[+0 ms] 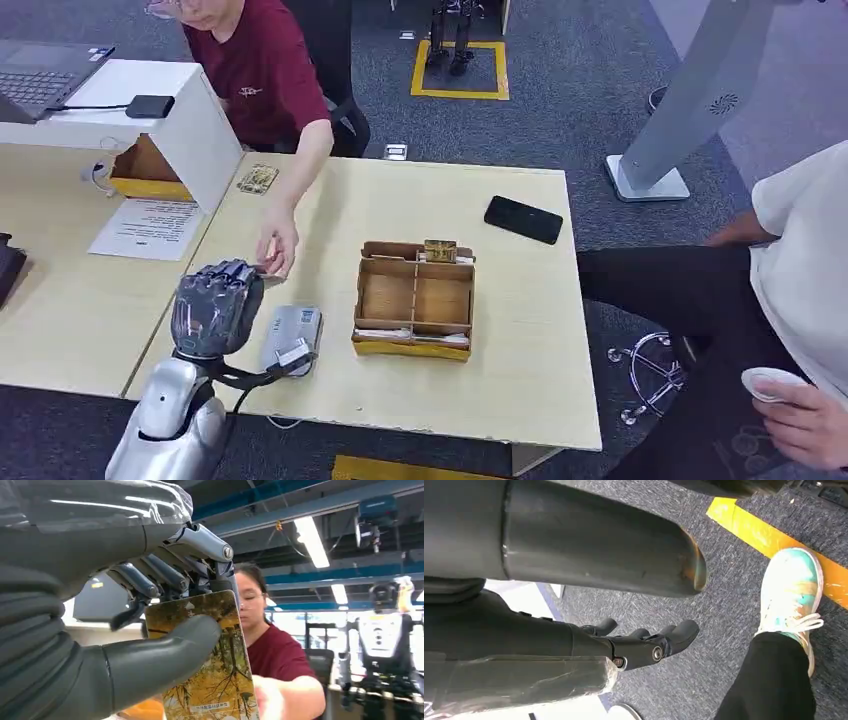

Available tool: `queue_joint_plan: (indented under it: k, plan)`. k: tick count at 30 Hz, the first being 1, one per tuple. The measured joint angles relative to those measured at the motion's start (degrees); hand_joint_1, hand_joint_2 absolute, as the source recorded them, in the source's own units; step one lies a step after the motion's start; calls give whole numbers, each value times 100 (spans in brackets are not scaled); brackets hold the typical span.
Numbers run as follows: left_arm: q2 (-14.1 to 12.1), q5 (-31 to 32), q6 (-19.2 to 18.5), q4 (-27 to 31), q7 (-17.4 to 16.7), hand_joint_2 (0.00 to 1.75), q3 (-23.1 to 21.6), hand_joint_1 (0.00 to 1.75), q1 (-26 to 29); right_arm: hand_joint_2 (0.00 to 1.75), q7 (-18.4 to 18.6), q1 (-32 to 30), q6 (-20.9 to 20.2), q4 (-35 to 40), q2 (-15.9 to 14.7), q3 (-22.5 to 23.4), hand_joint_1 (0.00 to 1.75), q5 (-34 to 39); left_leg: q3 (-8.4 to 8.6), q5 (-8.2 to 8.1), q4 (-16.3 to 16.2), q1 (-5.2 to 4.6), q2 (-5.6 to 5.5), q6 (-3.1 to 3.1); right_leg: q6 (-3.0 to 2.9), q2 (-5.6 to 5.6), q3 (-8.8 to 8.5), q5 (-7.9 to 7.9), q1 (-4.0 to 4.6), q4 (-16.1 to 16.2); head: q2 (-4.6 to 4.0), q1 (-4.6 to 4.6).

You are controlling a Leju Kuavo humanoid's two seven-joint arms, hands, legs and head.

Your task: Pass the card to the sensor for recognition and then transmit it.

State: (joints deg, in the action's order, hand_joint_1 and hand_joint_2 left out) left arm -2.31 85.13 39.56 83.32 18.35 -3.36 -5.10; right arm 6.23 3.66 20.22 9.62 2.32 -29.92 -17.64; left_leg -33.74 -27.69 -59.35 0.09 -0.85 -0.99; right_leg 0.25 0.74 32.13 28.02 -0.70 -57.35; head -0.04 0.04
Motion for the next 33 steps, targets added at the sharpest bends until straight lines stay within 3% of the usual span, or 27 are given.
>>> queue_joint_plan:
  k: [4, 6, 8, 9, 10, 12, 22, 26, 28, 30, 33]
  plan:
    - [150, -50, 0, -31, 186, 175, 216, 175, 9, 0, 0, 0, 4, -2, 2, -2, 0, 0, 0, 0, 0, 0, 0, 0, 0, 0, 0, 0, 0, 0, 0, 0]
    - [280, -215, 0, -59, 577, 175, 380, 175, 2, 0, 0, 0, 11, -2, 2, -4, 0, 11, 0, 0, 0, 0, -1, 0, 0, -1, 0, 0, 0, 0, 0, 0]
    - [492, -617, 0, -219, 1228, 175, 691, 175, -53, 0, 0, 0, 22, -2, 4, -7, 0, 24, 1, 0, -1, 0, -2, 0, 0, -1, 2, 0, 0, 1, 0, 0]
    - [605, -1057, 0, -448, 1471, 175, 830, 175, -125, 0, -2, 0, 39, -2, 7, -4, 0, 35, 2, 0, -1, -1, -2, 0, 0, -1, 1, 0, 0, 1, 0, -2]
    - [660, -1521, 9, -729, 1502, 175, 863, 175, -213, 0, -9, 1, 48, -4, 11, -4, 0, 64, 1, 1, -1, -1, -4, -1, 0, -3, -1, 0, 0, 0, 0, 0]
    - [730, -2123, 17, -1128, 1411, 175, 837, 175, -251, 0, -20, 3, 59, -4, 20, -4, 0, 87, 2, 0, -2, -1, 3, -1, -2, 5, 2, -4, 0, 0, 0, -4]
    - [811, -2523, -66, -1751, 1262, 175, 767, 175, -368, 0, -20, -5, 61, -7, 31, -4, 0, 98, 1, 1, -2, 0, 3, -1, -3, 4, 3, -4, 0, 0, 0, -2]
    - [787, -4304, -1419, -1683, 1134, 175, 496, 175, -340, 0, -20, -10, 81, -9, 31, -4, 0, 148, 0, 1, -2, 0, 2, -1, -3, 4, 2, -4, 1, 0, 0, 0]
    - [747, -4682, -1852, -1549, 993, 175, 349, 175, -300, 0, -24, -13, 103, -9, 31, -2, 0, 182, 0, 1, -2, 0, 2, -1, -2, 4, 2, -4, 0, 0, 0, -2]
    - [708, -4905, -2105, -1440, 877, 175, 257, 175, -285, 0, -39, -22, 127, -11, 37, -2, 0, 201, 0, 1, -2, 0, 3, -1, -2, 4, 1, -4, 0, 0, 0, 0]
    - [653, -4854, -2065, -1399, 770, 175, 205, 175, -276, 0, -59, -33, 129, -18, 46, -2, 0, 184, 0, 1, -2, 0, 3, -1, -2, 4, 2, -4, 0, 0, 0, -2]
